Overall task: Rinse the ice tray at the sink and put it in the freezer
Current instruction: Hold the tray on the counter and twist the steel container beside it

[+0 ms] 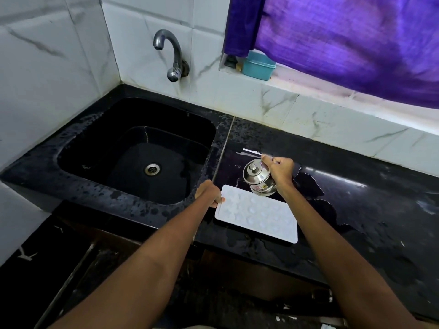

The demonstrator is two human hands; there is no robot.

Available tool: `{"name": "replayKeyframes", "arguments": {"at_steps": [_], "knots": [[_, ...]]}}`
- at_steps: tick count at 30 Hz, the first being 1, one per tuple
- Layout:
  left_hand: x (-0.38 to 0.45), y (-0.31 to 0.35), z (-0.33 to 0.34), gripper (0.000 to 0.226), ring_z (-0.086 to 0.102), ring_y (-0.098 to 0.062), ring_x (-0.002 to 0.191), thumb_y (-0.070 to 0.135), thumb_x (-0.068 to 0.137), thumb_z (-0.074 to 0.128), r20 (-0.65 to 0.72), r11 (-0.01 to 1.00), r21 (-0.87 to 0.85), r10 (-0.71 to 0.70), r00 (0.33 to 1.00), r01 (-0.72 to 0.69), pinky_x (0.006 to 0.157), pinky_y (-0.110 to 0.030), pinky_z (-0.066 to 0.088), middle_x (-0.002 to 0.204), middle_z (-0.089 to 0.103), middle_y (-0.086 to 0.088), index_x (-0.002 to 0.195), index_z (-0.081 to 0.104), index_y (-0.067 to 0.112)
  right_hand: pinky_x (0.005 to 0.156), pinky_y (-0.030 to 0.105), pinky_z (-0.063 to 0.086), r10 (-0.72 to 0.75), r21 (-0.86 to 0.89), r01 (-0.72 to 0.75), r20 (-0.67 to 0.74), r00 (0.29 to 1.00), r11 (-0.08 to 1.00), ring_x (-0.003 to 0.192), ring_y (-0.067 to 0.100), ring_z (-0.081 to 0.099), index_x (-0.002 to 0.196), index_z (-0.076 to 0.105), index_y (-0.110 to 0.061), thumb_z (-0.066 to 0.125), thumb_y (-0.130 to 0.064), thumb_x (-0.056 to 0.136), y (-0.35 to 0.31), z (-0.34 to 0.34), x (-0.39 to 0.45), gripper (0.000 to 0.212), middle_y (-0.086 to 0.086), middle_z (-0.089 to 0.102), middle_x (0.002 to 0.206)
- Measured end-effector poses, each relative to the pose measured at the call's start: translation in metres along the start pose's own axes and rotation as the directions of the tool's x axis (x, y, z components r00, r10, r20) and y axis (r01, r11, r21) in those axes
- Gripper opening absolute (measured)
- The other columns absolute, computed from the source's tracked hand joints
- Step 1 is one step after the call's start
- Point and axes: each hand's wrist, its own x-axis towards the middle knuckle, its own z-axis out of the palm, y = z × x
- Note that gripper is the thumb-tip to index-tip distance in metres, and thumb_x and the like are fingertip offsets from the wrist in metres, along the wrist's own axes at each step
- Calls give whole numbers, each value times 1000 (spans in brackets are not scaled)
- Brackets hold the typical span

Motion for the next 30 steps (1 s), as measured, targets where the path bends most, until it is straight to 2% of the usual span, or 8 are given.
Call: {"name": "replayKeyframes", "arguments": {"at_steps": [8,12,17,20,22,24,27,30], "knots": [[-4,-2,2,43,63,-19,58,14,82,75,5,999,-40,21,1000,-21,76,-33,61,99,74,-17,117,60,-6,48,25,25,-5,3,5,-43,999,1000,47,10,31,42,33,-19,73,-14,76,-3,-1,-6,54,-8,32,41],[-6,-2,1,42,72,-23,72,12,82,75,8,998,-56,16,1000,-16,74,-33,61,100,74,-17,117,59,-5,48,24,25,-15,-7,14,-58,998,1000,46,10,29,41,31,-19,73,-13,76,-6,-1,-8,55,-4,29,44],[-8,-2,1,40,64,-19,56,13,81,76,4,999,-41,15,1000,-15,66,-33,62,97,74,-16,113,61,-6,46,23,23,-20,-21,19,-57,998,1000,44,8,28,42,31,-19,74,-13,76,-6,-2,-8,56,-5,29,43],[-11,-1,0,40,73,-22,74,14,81,76,12,999,-41,10,1000,-10,56,-29,59,97,74,-17,113,62,-6,38,17,23,-18,-18,17,-43,999,1000,33,0,26,40,30,-21,74,-14,76,-5,-2,-10,57,-13,29,29],[-10,0,0,39,74,-23,78,14,81,76,15,1000,-29,5,1000,-5,59,-31,60,97,74,-17,110,63,-7,36,14,22,-21,-12,20,-45,999,1000,30,1,27,40,31,-21,74,-14,76,-4,-3,-10,57,-13,29,27],[-9,0,0,38,71,-22,69,15,82,75,14,1000,-17,6,1000,-6,64,-32,61,97,74,-17,109,63,-7,37,15,22,-12,-2,12,-56,998,1000,31,1,27,40,31,-20,75,-14,76,-5,-4,-11,57,-13,29,29],[-7,-2,1,38,64,-20,61,16,82,75,4,1000,-6,11,1000,-11,56,-28,58,99,74,-17,110,63,-6,34,13,22,3,35,-1,-72,997,999,29,0,28,40,30,-20,74,-11,76,-6,-5,-12,57,-13,29,27],[-6,-2,2,38,66,-20,67,17,82,75,-3,1000,-4,17,1000,-17,65,-31,61,99,74,-17,111,63,-7,38,16,27,59,120,-47,-99,993,992,35,-1,30,43,31,-19,74,-11,76,-8,-7,-13,55,-14,31,32]]}}
